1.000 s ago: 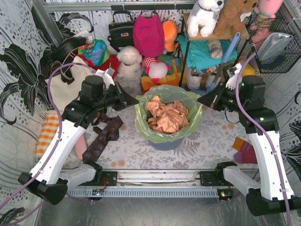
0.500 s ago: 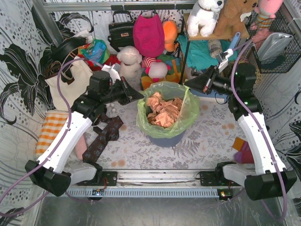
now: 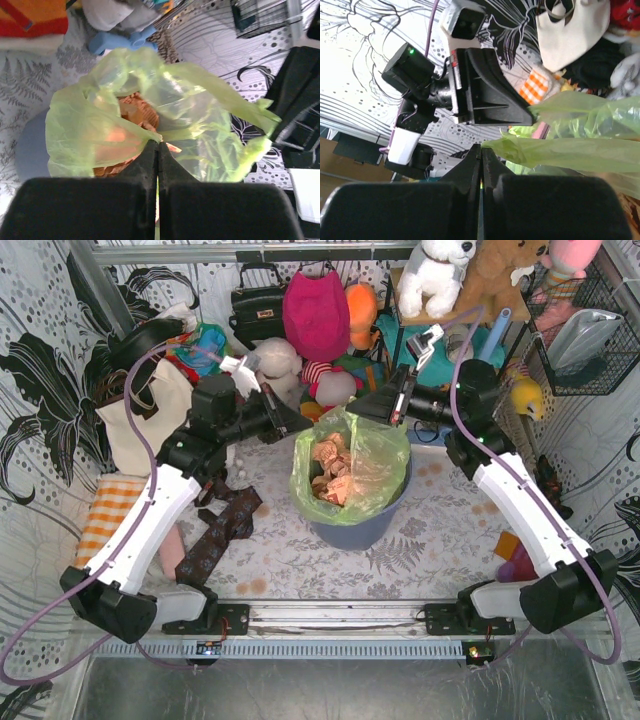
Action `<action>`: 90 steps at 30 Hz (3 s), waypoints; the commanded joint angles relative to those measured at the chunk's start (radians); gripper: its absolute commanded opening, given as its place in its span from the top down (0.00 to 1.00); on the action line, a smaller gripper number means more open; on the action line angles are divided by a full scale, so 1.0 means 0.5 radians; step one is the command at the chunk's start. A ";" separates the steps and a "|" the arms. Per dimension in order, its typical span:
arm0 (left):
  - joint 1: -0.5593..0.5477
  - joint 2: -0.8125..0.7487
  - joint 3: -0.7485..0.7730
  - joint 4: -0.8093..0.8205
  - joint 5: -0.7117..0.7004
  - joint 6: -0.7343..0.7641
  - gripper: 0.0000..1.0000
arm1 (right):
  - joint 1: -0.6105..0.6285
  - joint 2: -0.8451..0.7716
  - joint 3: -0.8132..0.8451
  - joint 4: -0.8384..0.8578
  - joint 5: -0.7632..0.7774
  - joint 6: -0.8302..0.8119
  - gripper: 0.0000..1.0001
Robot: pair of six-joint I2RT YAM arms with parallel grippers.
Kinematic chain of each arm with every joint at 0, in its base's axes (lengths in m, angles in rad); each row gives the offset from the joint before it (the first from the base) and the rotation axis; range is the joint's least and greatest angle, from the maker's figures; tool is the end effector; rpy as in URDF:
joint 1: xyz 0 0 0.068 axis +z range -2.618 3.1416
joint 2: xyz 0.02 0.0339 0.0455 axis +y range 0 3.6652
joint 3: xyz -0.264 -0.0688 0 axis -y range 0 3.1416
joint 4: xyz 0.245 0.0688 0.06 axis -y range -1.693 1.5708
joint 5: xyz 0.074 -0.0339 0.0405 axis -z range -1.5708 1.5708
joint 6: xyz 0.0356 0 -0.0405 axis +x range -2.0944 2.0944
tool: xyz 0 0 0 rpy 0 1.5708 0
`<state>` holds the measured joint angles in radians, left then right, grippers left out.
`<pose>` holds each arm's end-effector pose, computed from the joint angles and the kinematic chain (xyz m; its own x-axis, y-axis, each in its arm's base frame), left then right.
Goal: Tie the trash bag
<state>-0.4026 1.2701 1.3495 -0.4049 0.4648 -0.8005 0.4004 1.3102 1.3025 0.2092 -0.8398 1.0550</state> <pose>0.2528 -0.1250 0.4111 -0.7367 -0.3836 -0.5569 0.3048 0.5468 -0.7798 0.2597 0.1387 0.4463 -0.7198 0.3260 -0.6129 -0.6200 0.0951 0.7788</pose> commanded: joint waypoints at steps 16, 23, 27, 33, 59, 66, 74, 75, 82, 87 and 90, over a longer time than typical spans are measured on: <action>0.014 -0.023 0.522 0.299 0.004 0.015 1.00 | 0.002 -0.156 0.573 -0.731 0.803 -0.691 1.00; 0.025 0.070 0.545 0.279 -0.159 0.102 1.00 | 0.003 -0.148 0.644 -0.923 1.098 -0.843 1.00; 0.068 0.094 0.395 0.320 -0.168 0.098 1.00 | 0.003 -0.121 0.520 -0.879 1.128 -0.846 1.00; 0.148 0.121 0.296 0.382 -0.142 0.092 1.00 | 0.003 -0.096 0.421 -0.792 1.148 -0.851 1.00; 0.253 0.040 0.394 1.367 0.312 -0.022 1.00 | 0.003 -0.231 0.462 -0.207 0.950 -0.799 1.00; 0.253 -0.138 0.275 1.656 0.392 -0.116 1.00 | 0.003 -0.279 0.557 -0.221 0.977 -0.829 1.00; 0.253 -0.223 0.302 1.262 0.078 0.050 1.00 | 0.002 -0.105 0.987 -0.335 1.035 -0.831 1.00; 0.253 -0.244 0.287 1.195 0.024 0.067 1.00 | 0.003 -0.087 1.012 -0.362 1.034 -0.831 1.00; 0.254 -0.274 0.085 1.106 -0.033 0.034 0.79 | 0.002 -0.203 0.680 -0.537 1.133 -0.792 1.00; 0.253 -0.216 0.171 1.073 0.062 -0.008 0.62 | 0.003 -0.302 0.475 -0.618 1.249 -0.833 0.88; 0.255 -0.194 0.339 1.005 0.147 -0.030 0.54 | 0.002 -0.319 0.511 -0.694 1.269 -0.919 0.70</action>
<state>-0.2794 1.1709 1.4143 0.1032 0.4854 -0.8024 0.4000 1.1938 1.5417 -0.1143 -0.2485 0.6365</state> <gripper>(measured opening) 0.432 0.210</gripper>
